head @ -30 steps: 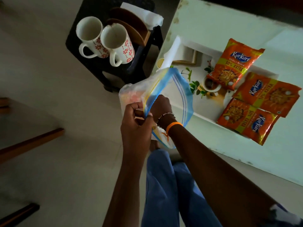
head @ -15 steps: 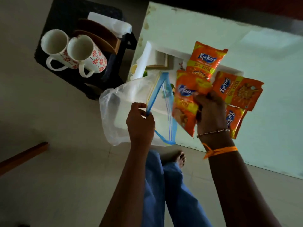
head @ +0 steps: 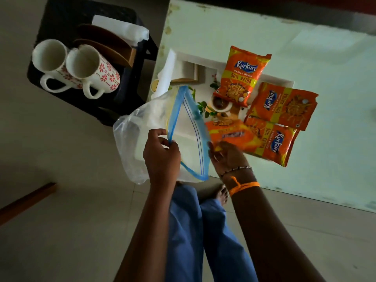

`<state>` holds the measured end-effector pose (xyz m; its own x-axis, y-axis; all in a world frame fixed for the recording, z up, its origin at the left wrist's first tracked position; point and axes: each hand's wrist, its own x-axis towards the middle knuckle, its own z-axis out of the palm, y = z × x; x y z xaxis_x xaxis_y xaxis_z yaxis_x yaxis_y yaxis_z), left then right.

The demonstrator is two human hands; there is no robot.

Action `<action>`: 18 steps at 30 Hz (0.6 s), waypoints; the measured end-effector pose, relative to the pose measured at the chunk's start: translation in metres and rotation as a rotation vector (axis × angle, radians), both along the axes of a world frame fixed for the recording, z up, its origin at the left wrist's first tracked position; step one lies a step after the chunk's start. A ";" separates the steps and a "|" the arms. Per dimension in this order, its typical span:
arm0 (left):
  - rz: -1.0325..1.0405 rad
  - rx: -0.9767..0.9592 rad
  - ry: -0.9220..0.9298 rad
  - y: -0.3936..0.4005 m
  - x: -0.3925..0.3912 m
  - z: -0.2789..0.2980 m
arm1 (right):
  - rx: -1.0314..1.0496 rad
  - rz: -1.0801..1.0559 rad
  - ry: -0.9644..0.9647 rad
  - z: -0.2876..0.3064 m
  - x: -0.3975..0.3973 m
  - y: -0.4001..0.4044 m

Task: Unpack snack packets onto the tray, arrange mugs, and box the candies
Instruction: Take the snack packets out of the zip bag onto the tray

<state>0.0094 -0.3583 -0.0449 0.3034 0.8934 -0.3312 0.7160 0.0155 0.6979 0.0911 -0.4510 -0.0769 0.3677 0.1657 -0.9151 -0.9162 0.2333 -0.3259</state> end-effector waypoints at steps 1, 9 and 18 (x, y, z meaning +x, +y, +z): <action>-0.004 -0.003 0.001 -0.001 -0.003 0.000 | -0.036 0.104 0.018 -0.004 -0.006 -0.002; 0.005 -0.008 -0.030 -0.002 -0.019 0.006 | -0.243 0.400 0.024 -0.032 -0.026 -0.010; 0.060 -0.048 -0.069 0.002 -0.036 0.017 | -0.088 0.118 -0.062 -0.051 -0.036 0.019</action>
<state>-0.0261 -0.3559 -0.0284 0.2729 0.8944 -0.3543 0.6632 0.0918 0.7428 0.0547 -0.4322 -0.1275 0.4071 0.1316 -0.9039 -0.9128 0.0932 -0.3975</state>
